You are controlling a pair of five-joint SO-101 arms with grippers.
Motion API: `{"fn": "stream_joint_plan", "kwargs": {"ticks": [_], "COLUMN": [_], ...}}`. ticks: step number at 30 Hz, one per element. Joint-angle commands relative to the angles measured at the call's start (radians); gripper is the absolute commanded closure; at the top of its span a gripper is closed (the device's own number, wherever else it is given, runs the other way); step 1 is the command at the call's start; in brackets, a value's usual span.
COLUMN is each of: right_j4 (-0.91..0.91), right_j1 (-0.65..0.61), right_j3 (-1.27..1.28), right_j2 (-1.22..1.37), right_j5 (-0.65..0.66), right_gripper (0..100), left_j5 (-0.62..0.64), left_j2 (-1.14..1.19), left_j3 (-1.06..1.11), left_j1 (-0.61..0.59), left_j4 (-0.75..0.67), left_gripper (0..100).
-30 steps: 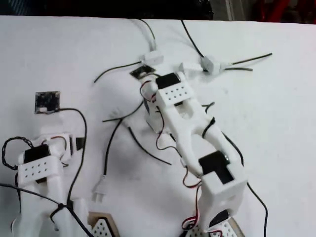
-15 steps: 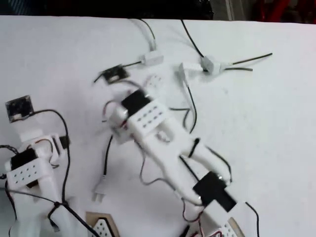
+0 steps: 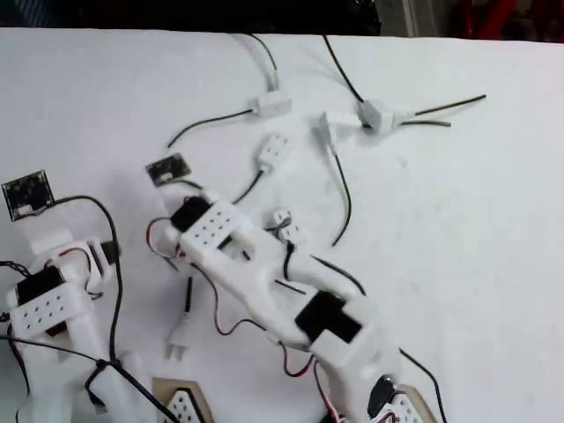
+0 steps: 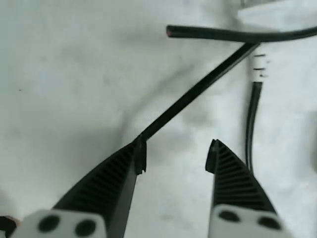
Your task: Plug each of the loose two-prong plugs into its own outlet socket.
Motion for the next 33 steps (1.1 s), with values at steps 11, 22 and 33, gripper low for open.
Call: {"fn": "stream_joint_plan", "kwargs": {"ticks": [11, 22, 33], "right_j4": [-0.039, -0.074, -0.010], "right_j1": [-0.062, -0.074, -0.045], "right_j3": [-0.011, -0.008, -0.005], "right_j2": [0.010, 0.035, 0.004], "right_j5": [-0.009, -0.009, 0.166], "right_gripper": [80.8, 80.8, 98.3], "left_j5": [0.011, 0.011, 0.008], "left_j2": [-0.033, -0.033, -0.033], "left_j3": [-0.061, -0.061, -0.060], "left_j1": [-0.008, -0.008, -0.007], "left_j4": [-0.020, -0.020, -0.020], "left_gripper": [71, 71, 71]}}
